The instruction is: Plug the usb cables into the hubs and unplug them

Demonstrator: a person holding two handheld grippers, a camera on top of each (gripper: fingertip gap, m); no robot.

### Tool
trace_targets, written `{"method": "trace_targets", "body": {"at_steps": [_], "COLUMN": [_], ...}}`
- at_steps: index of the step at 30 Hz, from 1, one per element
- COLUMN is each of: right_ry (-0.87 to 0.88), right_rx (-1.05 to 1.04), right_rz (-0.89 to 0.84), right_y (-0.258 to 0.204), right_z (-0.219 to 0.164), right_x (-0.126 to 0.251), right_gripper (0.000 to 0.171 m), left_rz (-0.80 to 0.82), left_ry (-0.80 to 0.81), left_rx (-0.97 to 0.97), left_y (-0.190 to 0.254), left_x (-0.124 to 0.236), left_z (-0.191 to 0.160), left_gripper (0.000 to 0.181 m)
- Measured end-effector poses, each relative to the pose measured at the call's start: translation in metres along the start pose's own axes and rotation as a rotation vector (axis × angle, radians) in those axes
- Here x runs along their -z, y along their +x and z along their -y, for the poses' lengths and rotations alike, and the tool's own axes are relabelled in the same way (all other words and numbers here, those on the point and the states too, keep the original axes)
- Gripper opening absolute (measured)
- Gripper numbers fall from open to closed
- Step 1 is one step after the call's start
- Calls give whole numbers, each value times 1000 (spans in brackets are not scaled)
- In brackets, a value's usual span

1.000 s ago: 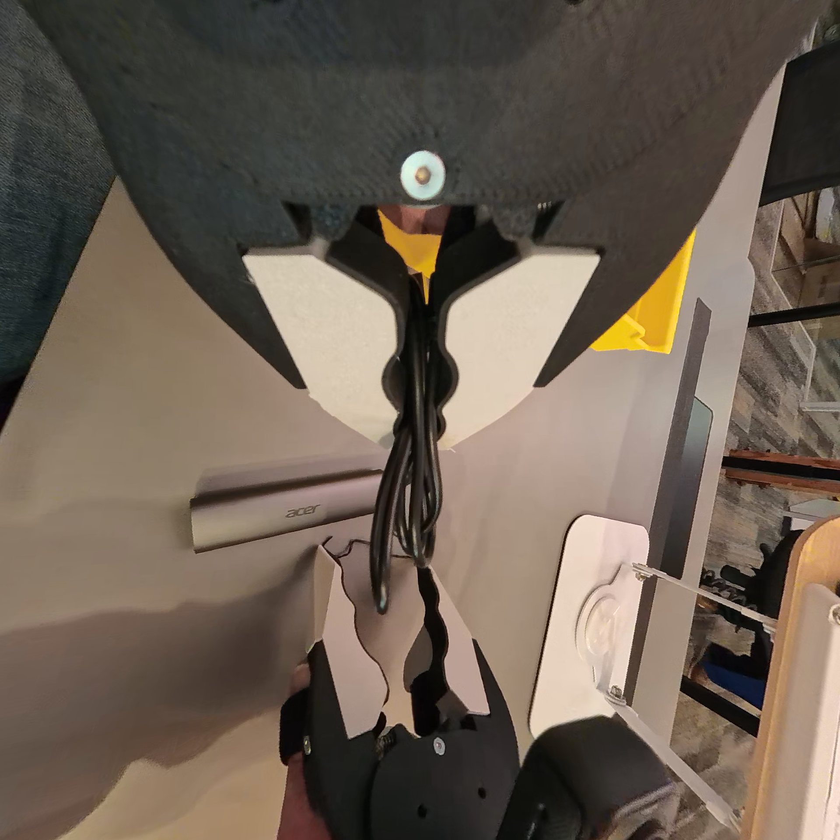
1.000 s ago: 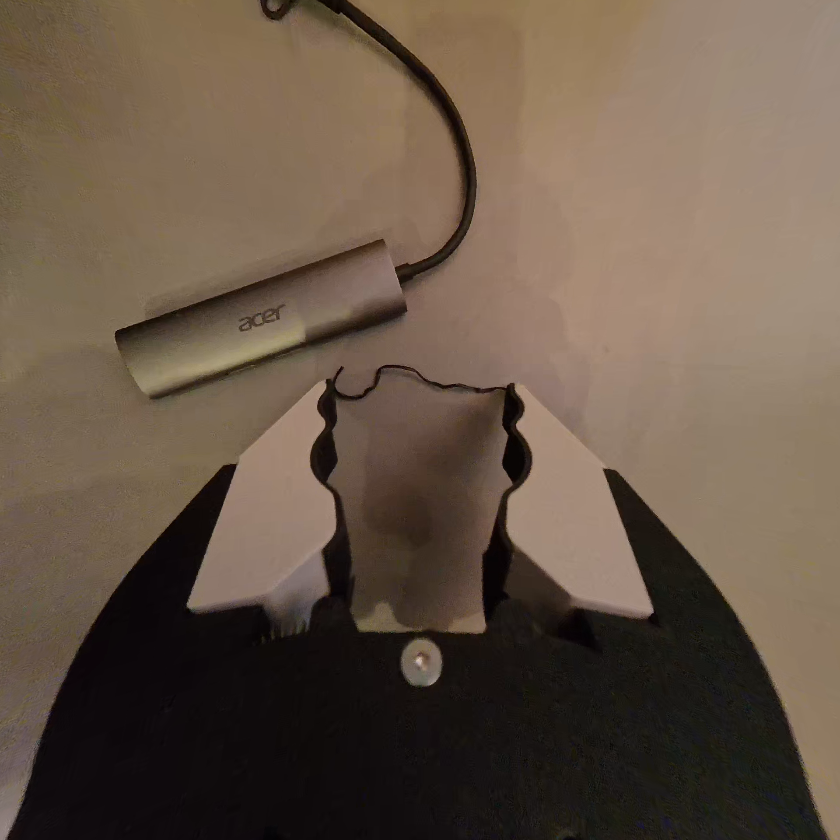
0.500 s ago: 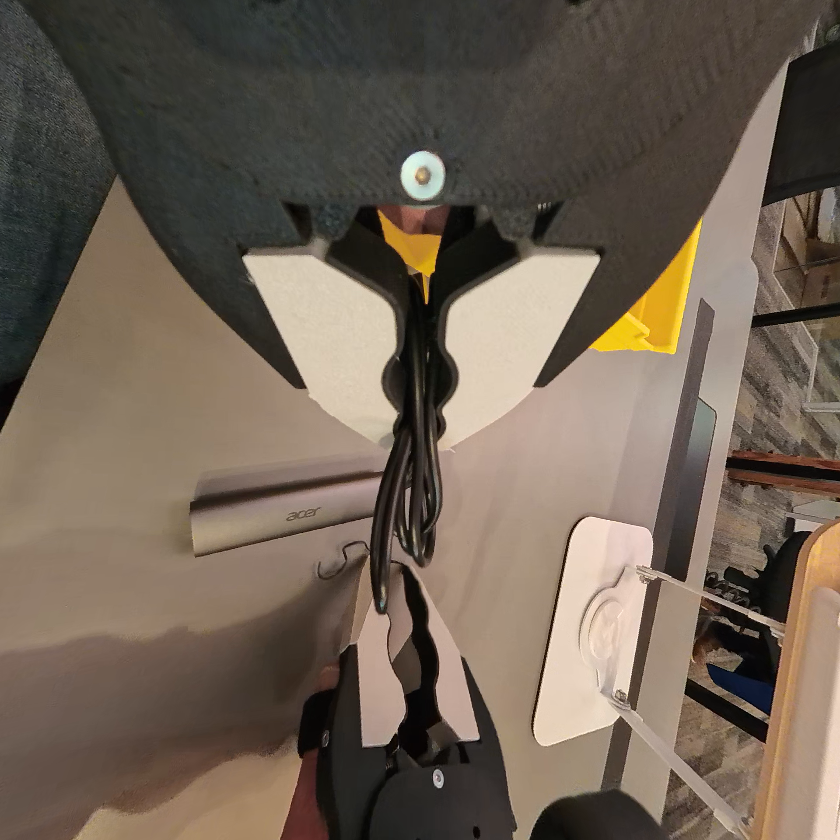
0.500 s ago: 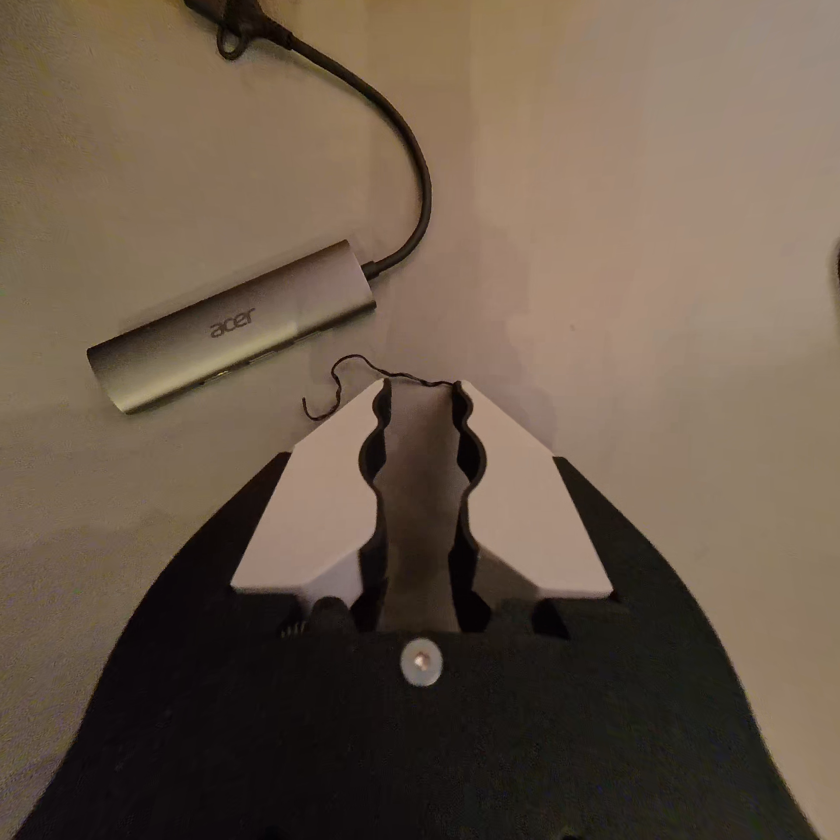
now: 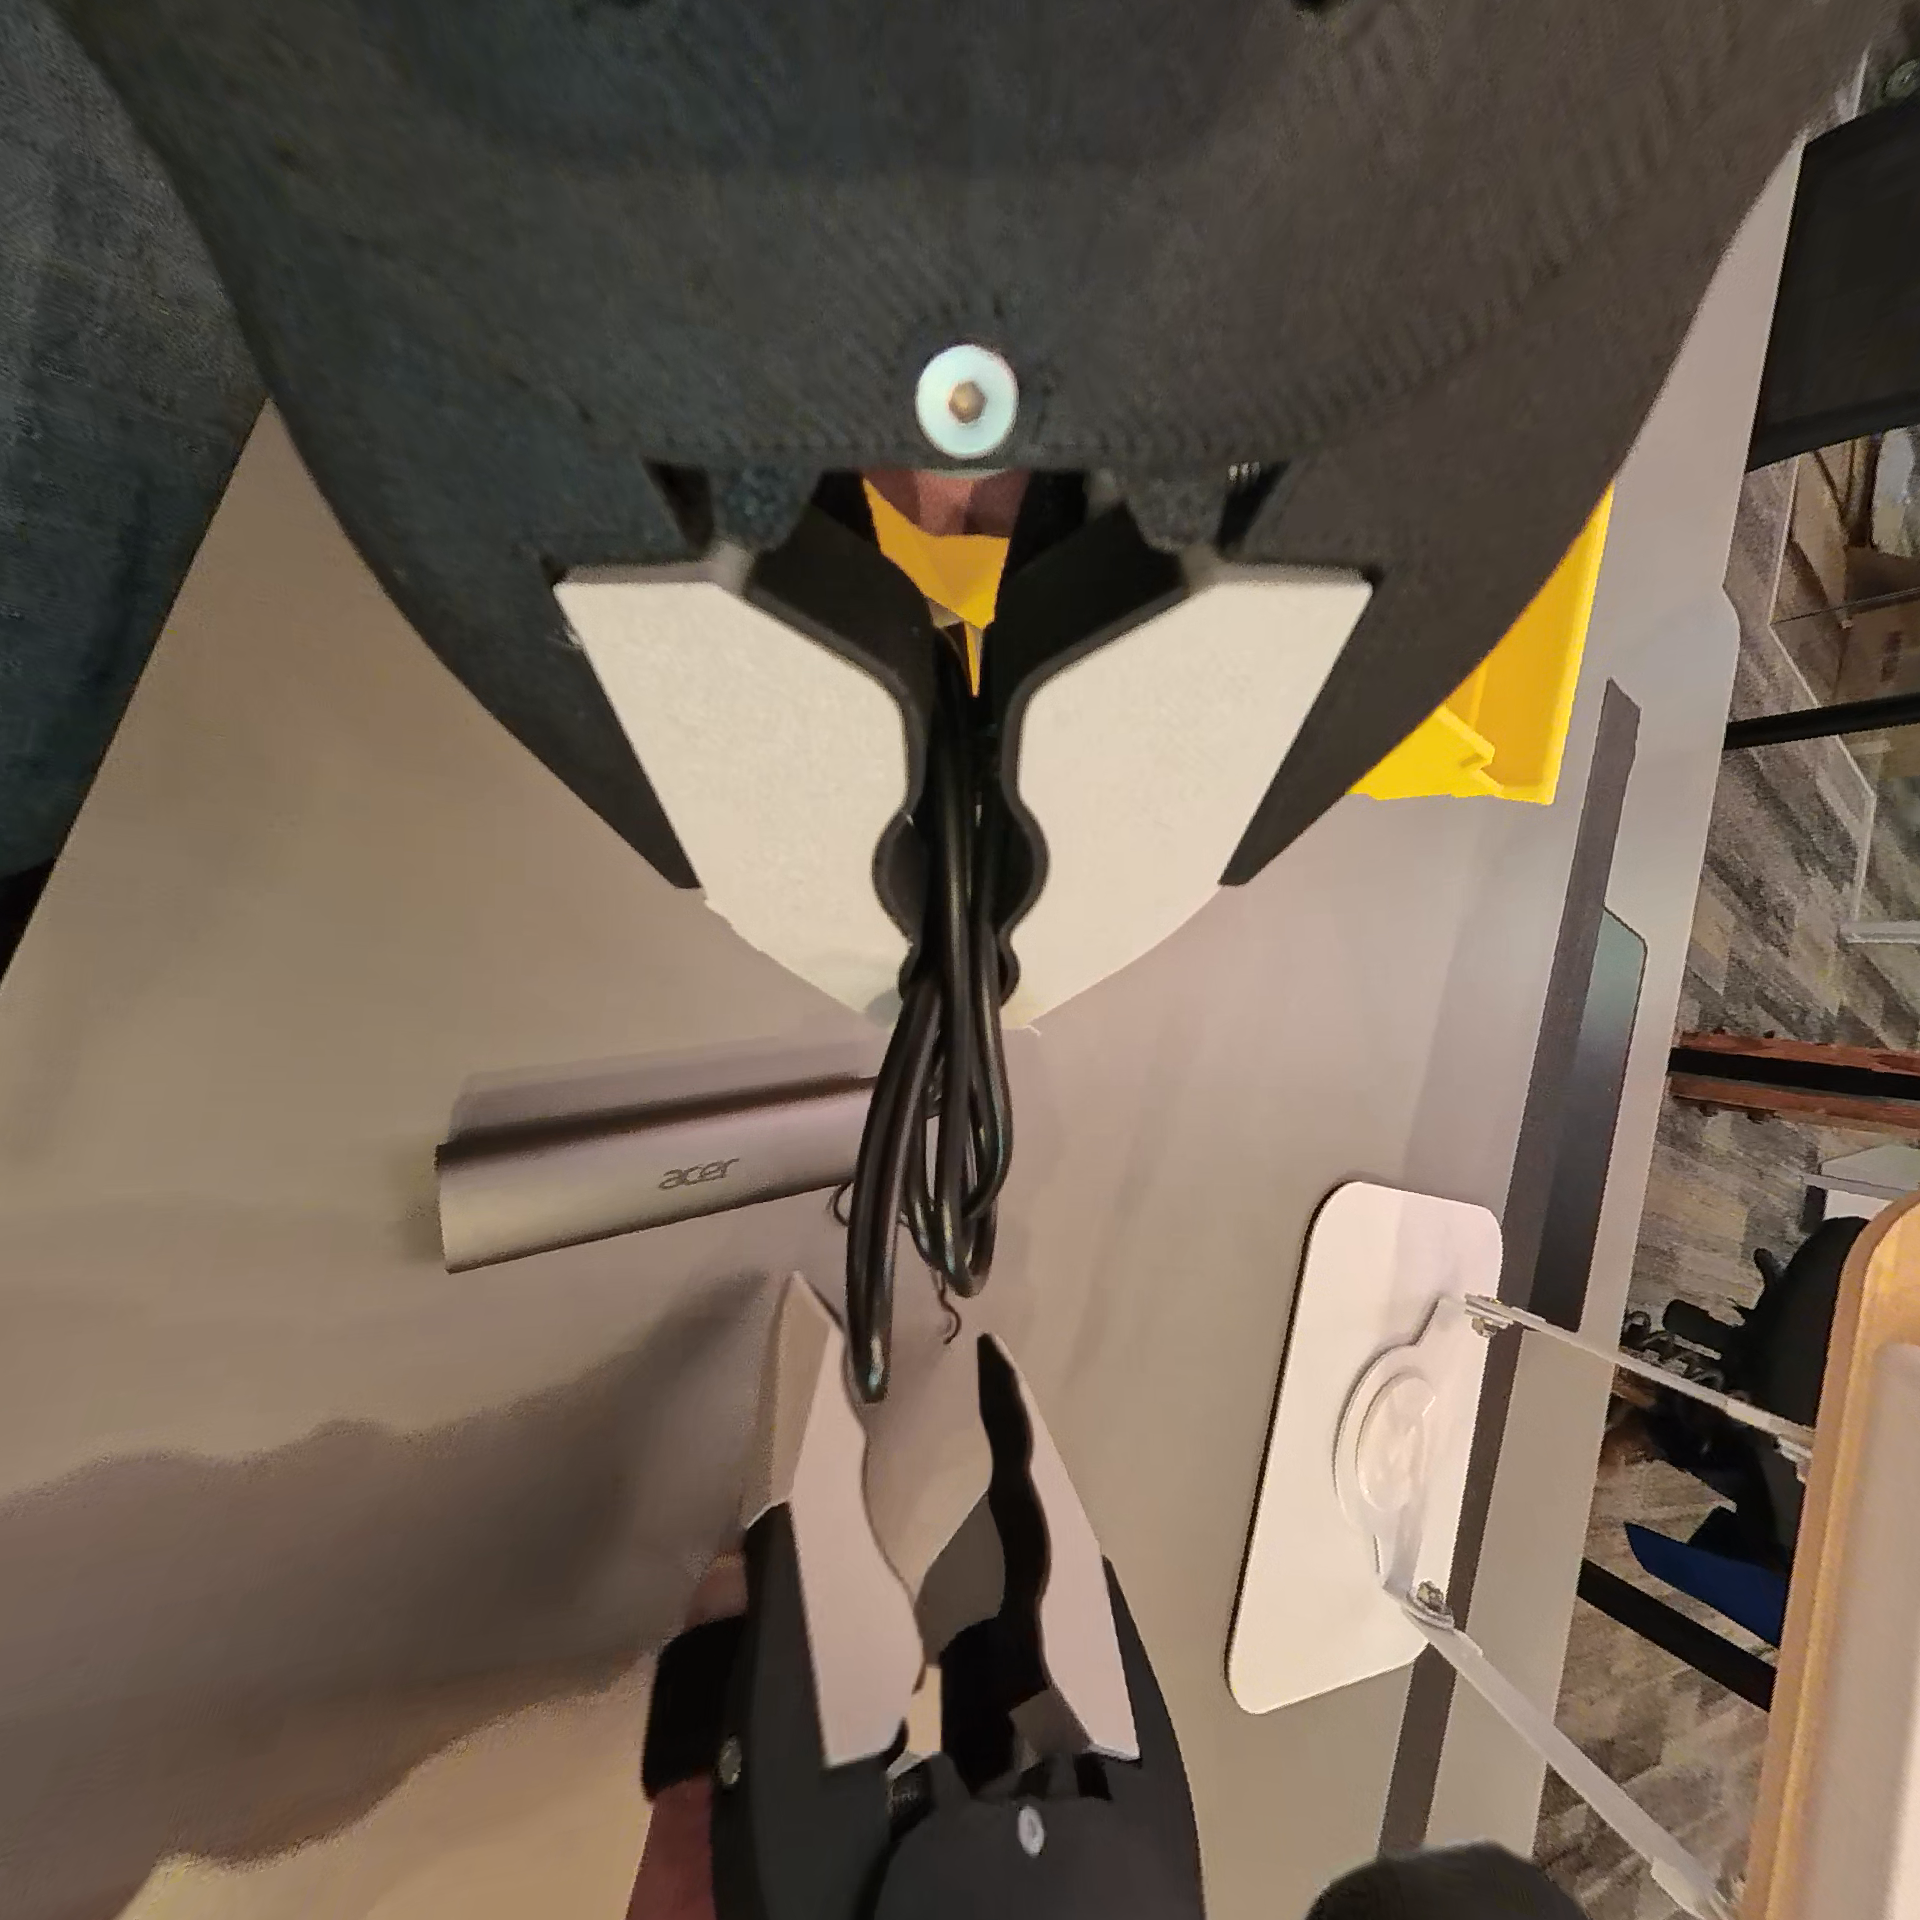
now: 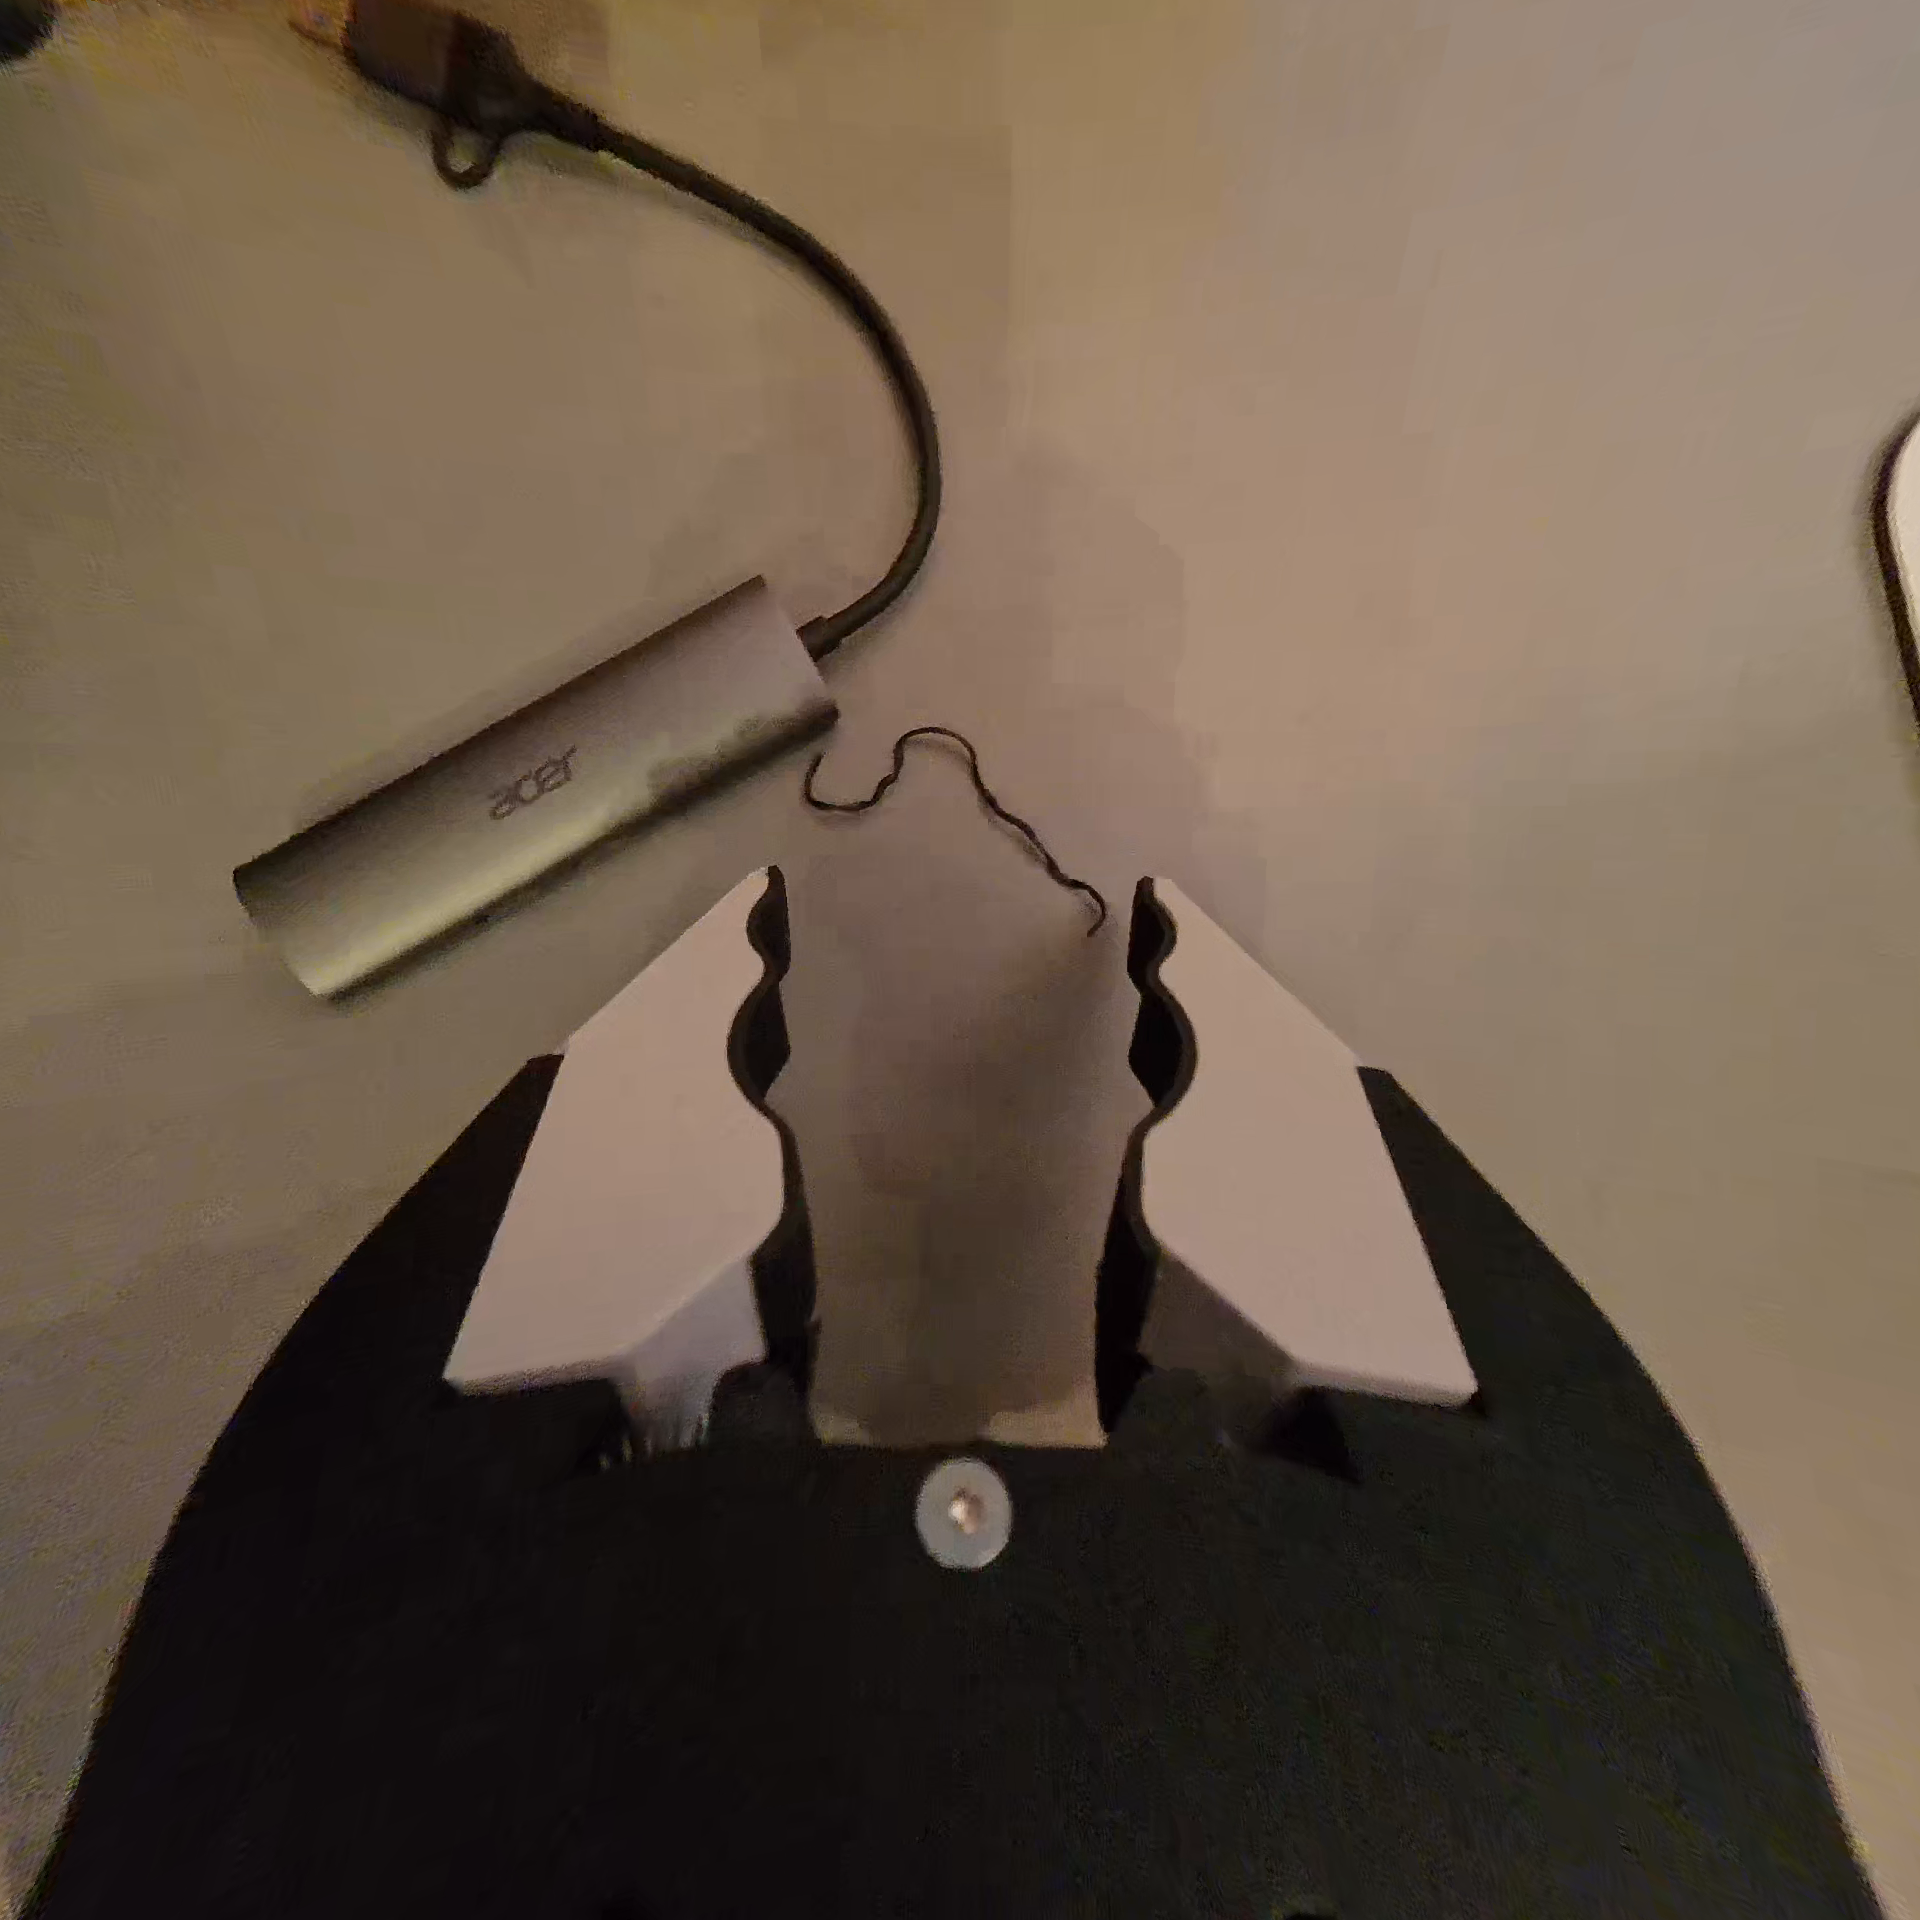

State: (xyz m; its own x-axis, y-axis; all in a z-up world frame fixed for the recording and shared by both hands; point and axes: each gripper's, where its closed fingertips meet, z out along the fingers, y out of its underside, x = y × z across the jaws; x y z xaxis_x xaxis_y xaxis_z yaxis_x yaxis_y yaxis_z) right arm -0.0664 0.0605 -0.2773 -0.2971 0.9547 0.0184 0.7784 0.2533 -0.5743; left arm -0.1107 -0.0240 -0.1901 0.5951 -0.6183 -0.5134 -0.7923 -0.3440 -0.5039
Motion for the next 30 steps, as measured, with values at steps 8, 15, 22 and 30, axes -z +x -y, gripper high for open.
{"method": "trace_targets", "body": {"at_steps": [8,15,22,30], "right_ry": [16,-26,14,30], "right_rx": [-249,-264,-274,-265], "right_rz": [-78,-165,-181,-208], "right_y": [4,4,3,3], "right_z": [13,5,2,-1], "right_x": [-10,-13,-11,-8], "right_gripper": [63,51,26,19], "left_rz": [-6,-4,-3,-2], "left_ry": [-3,0,3,-1], "left_rx": [7,13,11,7], "left_y": [0,-2,-1,1], "left_x": [-2,0,1,1], "left_z": [-2,-3,-2,-1], "left_gripper": [6,6,6,6]}}
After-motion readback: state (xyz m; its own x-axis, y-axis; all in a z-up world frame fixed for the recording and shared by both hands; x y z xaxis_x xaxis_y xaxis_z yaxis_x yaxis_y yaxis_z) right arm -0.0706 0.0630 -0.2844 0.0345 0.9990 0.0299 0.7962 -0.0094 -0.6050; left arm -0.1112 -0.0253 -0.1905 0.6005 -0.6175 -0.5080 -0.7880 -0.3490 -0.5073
